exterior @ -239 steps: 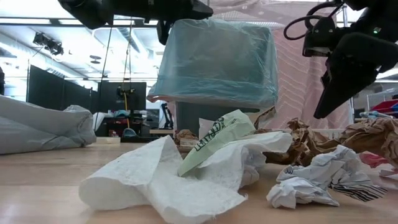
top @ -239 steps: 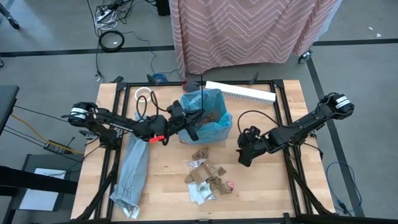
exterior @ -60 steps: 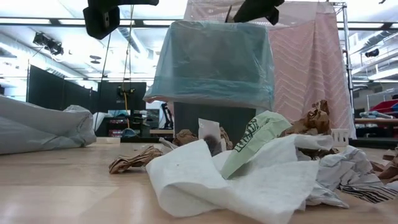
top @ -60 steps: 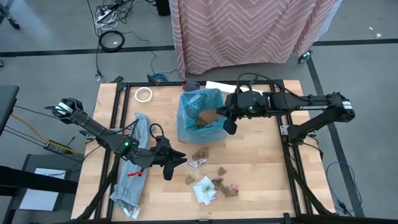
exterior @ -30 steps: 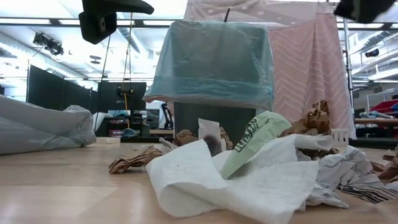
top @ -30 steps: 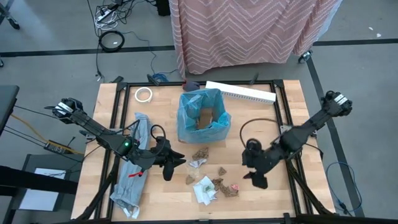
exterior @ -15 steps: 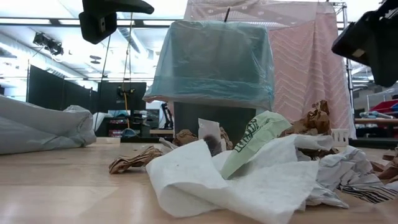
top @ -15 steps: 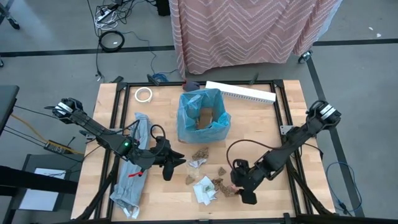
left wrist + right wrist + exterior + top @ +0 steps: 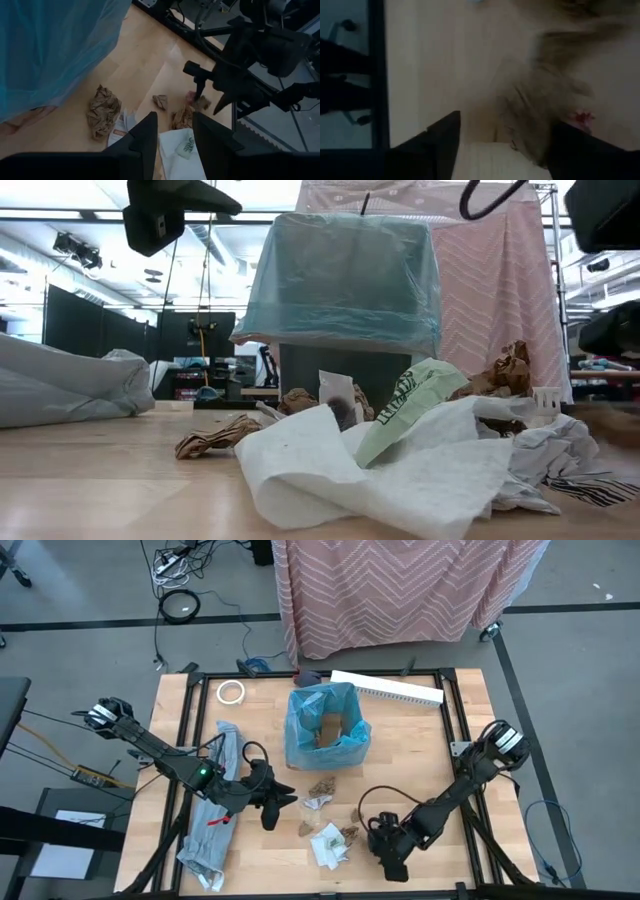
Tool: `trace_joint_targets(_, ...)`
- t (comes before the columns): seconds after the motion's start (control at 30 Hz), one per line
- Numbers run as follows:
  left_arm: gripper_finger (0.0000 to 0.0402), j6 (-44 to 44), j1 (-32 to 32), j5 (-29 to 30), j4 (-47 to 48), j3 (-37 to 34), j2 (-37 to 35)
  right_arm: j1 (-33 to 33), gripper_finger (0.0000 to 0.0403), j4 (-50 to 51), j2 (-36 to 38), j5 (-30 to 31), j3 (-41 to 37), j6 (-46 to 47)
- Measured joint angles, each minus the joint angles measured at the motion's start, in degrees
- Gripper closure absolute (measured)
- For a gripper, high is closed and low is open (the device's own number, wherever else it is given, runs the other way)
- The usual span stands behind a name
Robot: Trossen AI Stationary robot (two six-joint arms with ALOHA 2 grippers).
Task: Place trash/remove bag and relplace
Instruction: Put the brown napkin into the trash bin
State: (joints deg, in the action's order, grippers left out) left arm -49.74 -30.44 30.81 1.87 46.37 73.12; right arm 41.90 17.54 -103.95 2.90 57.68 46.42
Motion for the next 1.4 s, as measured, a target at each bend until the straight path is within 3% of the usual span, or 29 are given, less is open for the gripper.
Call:
trace_joint_targets(0.1,0.0271,0.0,0.0,0.0,0.0,0.0,0.0,-0.07,0.0241,1.55,-1.14,0.85,0.06,2.81)
trace_joint_targets(0.2,0.0271,0.0,0.0,0.0,0.04,0.0,0.0,-0.1,0.0348,2.35,-0.45,2.57,-0.13,5.7)
trace_joint_targets(0.27,0.0271,0.0,0.0,0.01,-0.03,0.0,0.0,-0.12,0.0386,3.03,0.64,3.19,-0.3,6.94)
trace_joint_targets(0.5,0.0271,-0.02,0.04,1.3,-0.34,0.0,0.0,-0.03,0.0401,13.97,8.6,6.43,2.08,11.16)
trace_joint_targets(0.73,0.0271,-0.02,0.04,3.14,-2.6,0.0,0.0,-2.98,0.0402,37.23,18.91,15.29,15.87,8.33)
trace_joint_targets(0.9,0.0271,-0.02,0.04,5.87,-3.9,0.0,0.0,-9.2,0.0403,44.27,24.74,30.39,28.4,0.36)
trace_joint_targets(1.03,0.0271,-0.02,0.04,8.42,-3.81,0.0,0.0,-18.42,0.0403,41.05,26.76,36.17,33.2,-13.27)
trace_joint_targets(1.17,0.0271,-0.02,0.07,9.55,-3.79,0.0,0.0,-29.48,0.0403,30.91,26.21,33.49,33.62,-26.81)
trace_joint_targets(1.3,0.0271,-0.04,0.07,10.73,-3.83,0.01,0.0,-38.55,0.0403,20.98,23.48,23.0,33.63,-33.72)
trace_joint_targets(1.4,0.0271,-0.04,0.07,11.19,-4.46,0.02,0.0,-42.46,0.0403,19.03,20.58,17.07,33.63,-34.57)
